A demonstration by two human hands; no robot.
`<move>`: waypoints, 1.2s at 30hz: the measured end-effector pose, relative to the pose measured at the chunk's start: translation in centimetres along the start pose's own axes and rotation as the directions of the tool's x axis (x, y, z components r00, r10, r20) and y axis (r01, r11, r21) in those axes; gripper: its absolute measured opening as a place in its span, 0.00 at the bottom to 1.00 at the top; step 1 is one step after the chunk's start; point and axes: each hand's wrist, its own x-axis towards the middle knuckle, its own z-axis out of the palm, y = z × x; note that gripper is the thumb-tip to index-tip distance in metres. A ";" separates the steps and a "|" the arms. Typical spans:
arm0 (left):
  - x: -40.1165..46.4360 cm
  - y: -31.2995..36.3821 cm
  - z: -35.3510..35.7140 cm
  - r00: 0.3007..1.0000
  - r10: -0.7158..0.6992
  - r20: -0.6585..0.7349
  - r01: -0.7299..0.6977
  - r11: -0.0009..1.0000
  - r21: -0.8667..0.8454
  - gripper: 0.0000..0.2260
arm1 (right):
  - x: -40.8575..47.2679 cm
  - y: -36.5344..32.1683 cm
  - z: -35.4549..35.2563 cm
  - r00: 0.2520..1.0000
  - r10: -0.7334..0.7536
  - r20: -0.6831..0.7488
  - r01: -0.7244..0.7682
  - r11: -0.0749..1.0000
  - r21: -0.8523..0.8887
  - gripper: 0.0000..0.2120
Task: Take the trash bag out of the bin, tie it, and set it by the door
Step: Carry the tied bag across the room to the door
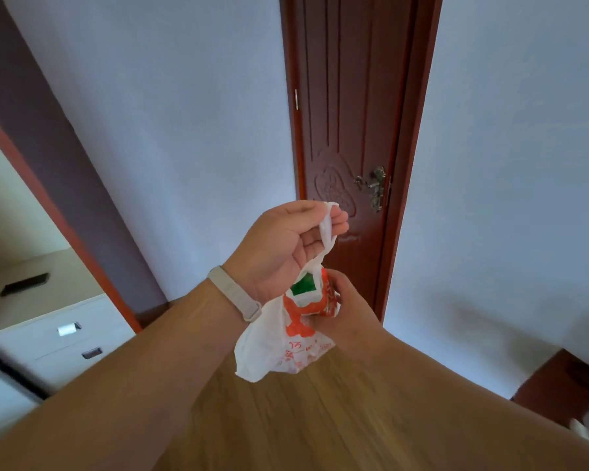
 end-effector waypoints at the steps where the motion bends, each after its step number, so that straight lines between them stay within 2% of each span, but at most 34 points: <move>1: 1.2 0.2 -0.8 1.000 -0.003 0.018 0.003 1.000 -0.005 0.09 | 1.3 0.0 0.2 1.000 0.002 -0.010 -0.002 1.000 0.006 0.26; 4: 5.0 0.2 -3.4 0.996 -0.030 0.080 0.031 0.999 -0.011 0.09 | 4.9 0.6 1.2 0.998 0.039 -0.049 -0.039 0.999 0.002 0.32; 10: 12.5 0.0 -8.6 0.957 -0.138 0.255 0.151 0.988 -0.033 0.10 | 10.6 1.6 3.6 0.976 0.149 -0.158 -0.153 0.988 -0.013 0.31; 14: 17.0 -0.1 -11.4 0.903 -0.192 0.385 0.221 0.975 -0.031 0.10 | 13.7 1.9 5.4 0.941 0.191 -0.279 -0.201 0.980 -0.008 0.32; 21: 23.3 -2.0 -12.7 0.817 -0.297 0.495 0.349 0.937 -0.014 0.09 | 18.0 3.6 6.6 0.841 0.273 -0.467 -0.291 0.956 0.035 0.32; 28: 31.6 -7.1 -10.7 0.740 -0.404 0.538 0.451 0.891 0.050 0.09 | 22.1 8.9 3.3 0.781 0.355 -0.514 -0.357 0.929 0.100 0.31; 32: 36.8 -10.8 -9.2 0.730 -0.482 0.484 0.475 0.867 0.146 0.08 | 25.5 13.8 0.3 0.767 0.425 -0.480 -0.417 0.900 0.131 0.31; 36: 42.2 -14.6 -7.7 0.712 -0.574 0.405 0.514 0.819 0.256 0.07 | 28.7 19.0 -2.4 0.739 0.459 -0.493 -0.505 0.862 0.045 0.37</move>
